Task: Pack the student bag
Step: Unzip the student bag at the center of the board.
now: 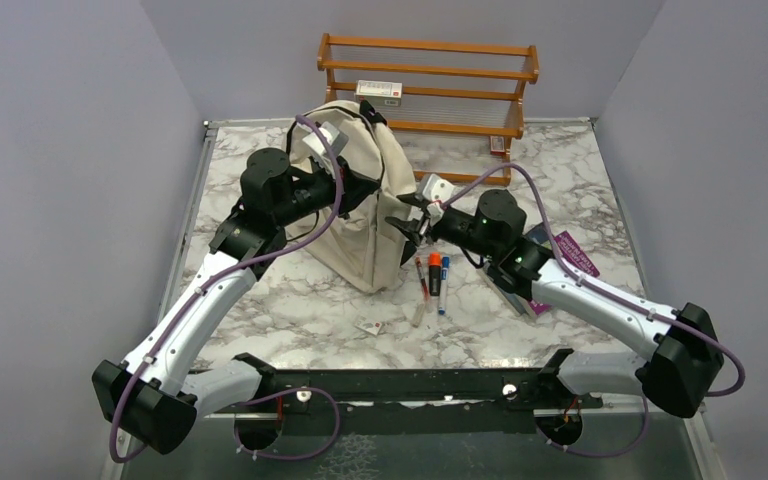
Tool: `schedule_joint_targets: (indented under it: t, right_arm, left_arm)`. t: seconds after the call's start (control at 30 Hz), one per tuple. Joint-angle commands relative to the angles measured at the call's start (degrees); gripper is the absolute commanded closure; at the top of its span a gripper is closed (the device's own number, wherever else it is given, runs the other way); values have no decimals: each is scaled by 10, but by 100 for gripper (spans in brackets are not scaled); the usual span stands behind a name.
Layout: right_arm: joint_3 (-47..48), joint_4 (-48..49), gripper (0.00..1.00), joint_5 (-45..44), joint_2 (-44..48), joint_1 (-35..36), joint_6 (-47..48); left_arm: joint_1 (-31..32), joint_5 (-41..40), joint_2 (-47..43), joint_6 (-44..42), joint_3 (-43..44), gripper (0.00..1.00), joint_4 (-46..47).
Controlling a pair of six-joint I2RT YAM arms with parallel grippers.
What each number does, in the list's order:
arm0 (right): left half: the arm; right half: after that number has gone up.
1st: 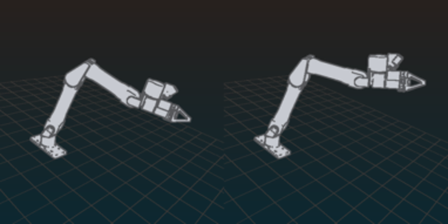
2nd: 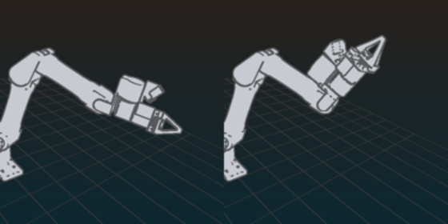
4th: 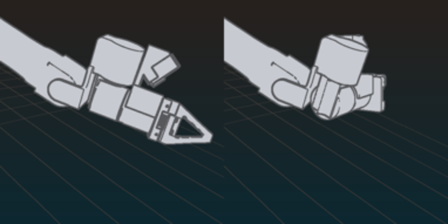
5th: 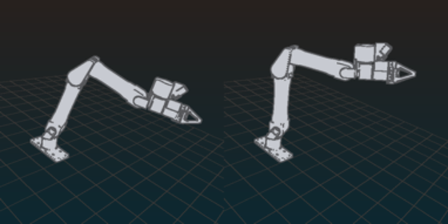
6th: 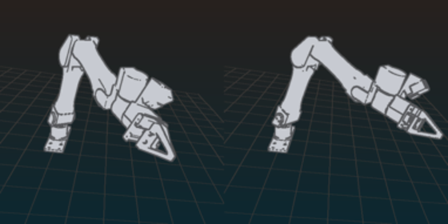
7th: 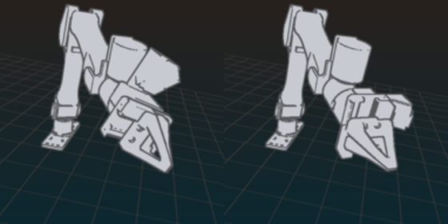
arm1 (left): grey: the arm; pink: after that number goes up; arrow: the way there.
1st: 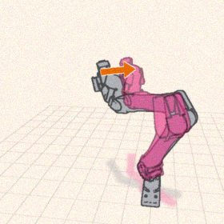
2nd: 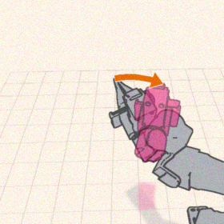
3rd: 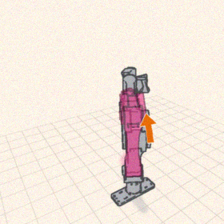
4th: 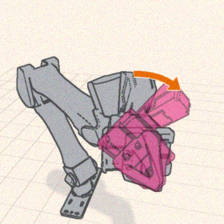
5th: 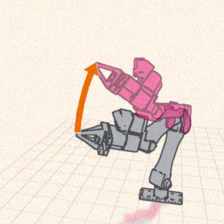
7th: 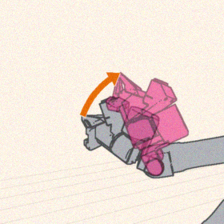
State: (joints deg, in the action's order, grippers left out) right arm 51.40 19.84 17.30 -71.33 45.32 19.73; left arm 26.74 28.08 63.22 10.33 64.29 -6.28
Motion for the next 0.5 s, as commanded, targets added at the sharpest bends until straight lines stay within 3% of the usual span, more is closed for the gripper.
schedule_joint_targets:
  t: [0.0,0.47]
  right_arm:
    - [-14,13,48,-24,43,3,-57]
    - [-14,-78,40,-140,54,3,-287]
  left_arm:
    - [-1,1,-9,10,6,100,46]
    - [-1,6,-6,11,0,100,47]
